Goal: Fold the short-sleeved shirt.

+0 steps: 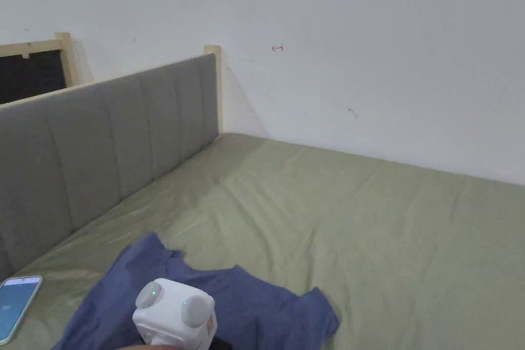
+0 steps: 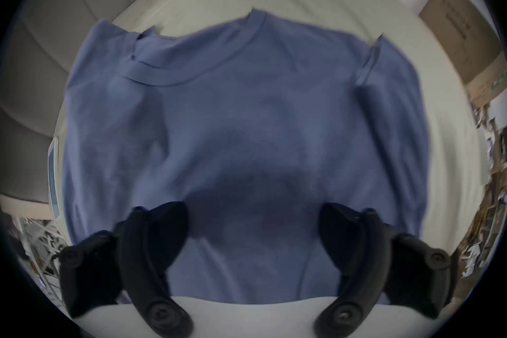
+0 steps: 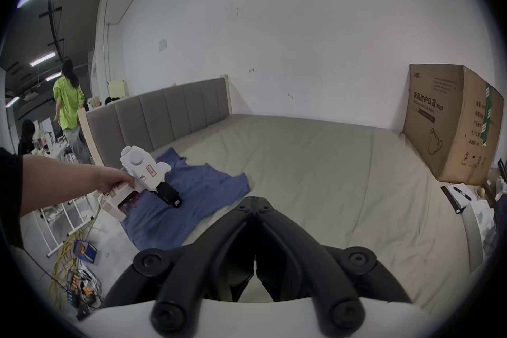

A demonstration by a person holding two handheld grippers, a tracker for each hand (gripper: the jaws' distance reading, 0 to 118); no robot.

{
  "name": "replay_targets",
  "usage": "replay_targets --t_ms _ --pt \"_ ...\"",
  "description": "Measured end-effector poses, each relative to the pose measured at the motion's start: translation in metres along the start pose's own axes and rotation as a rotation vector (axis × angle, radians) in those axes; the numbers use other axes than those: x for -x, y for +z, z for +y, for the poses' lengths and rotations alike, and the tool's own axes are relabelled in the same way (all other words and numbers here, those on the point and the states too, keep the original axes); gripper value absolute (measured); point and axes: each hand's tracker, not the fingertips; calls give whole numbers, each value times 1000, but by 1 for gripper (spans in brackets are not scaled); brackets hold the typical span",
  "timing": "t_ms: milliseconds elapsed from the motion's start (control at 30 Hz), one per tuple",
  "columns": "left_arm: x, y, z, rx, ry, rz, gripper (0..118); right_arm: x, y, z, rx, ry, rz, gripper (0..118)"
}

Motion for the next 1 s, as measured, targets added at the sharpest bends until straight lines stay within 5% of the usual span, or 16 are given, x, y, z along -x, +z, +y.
replay_targets --t_ms 267,333,367,400,467,500,767,1000 --pt "6 9 -9 -14 41 -3 117 11 -11 -8 29 2 61 0" --pt "7 18 -14 -27 66 -33 109 10 -8 -8 28 -7 71 0" --pt "6 24 -15 -44 57 -50 99 10 -6 -7 26 -9 73 0" --pt "5 32 -15 -70 41 -56 75 10 -2 -6 21 -9 73 0" --pt "4 50 -20 -105 23 -72 7 8 6 -4 2 -2 70 0" --pt "5 60 -23 -109 13 -63 0 7 10 -3 -8 3 66 0" --pt "18 225 -18 -361 -29 -60 0 -11 47 10 -98 -14 44 0" --pt "-73 421 -16 -749 -185 -239 0 -37 82 22 -193 -42 -12 0"
